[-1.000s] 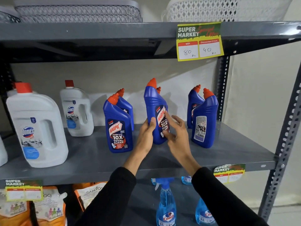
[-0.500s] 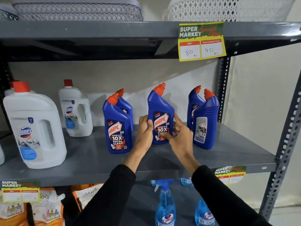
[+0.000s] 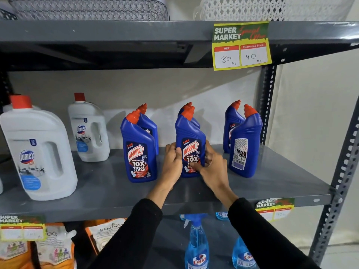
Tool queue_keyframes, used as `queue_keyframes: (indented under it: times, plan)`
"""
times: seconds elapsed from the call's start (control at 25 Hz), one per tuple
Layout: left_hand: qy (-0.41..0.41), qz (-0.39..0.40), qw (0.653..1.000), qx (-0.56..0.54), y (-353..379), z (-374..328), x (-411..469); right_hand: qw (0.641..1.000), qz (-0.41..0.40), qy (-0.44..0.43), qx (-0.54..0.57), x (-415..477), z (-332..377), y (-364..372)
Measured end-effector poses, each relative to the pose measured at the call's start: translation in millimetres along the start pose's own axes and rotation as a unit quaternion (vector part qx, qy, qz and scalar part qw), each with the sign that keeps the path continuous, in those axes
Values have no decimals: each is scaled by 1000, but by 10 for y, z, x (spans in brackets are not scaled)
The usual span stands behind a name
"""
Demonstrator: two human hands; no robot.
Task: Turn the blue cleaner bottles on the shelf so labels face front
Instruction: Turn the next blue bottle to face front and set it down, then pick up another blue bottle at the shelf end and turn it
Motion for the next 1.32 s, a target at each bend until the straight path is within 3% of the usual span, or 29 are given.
queue_keyframes:
  times: [0.36,0.48,0.6,0.68,0.76,0.92,1.16,1.32]
  plan:
    - [0,4,1000,11,5,-75,-66,1000,24,14,-9,-40,-57,-1]
    - [96,-80,990,70,-104,-295,-168,999,-41,-11,-34,-75,22,-252]
    - [242,-142,954,106,-32,-645,-340,985,-142,-61,-71,-86,134,-629]
    - [318,-89,938,104,245,-831,-397,970,-209,-76,-97,-103,173,-888]
    - [338,-5,935,103,611,-918,-391,957,-261,-63,-114,-102,121,-1121]
    - [200,118,972,47,1248,-626,-255,950,-280,28,-132,-76,-163,-1391]
    - [-73,118,990,-34,1718,-34,-22,981,-140,99,-95,5,-666,-1332]
    - [-82,104,991,-33,1774,191,-61,988,-49,137,-59,27,-906,-1175]
Point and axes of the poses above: each hand's wrist, its own x-axis towards the middle knuckle, its own y-axis out of the palm, z = x × y, the point moved 9 cm from there along x, towards the middle knuckle, and after that the axes turned 6 degrees about -x, right-handed, at the moved point
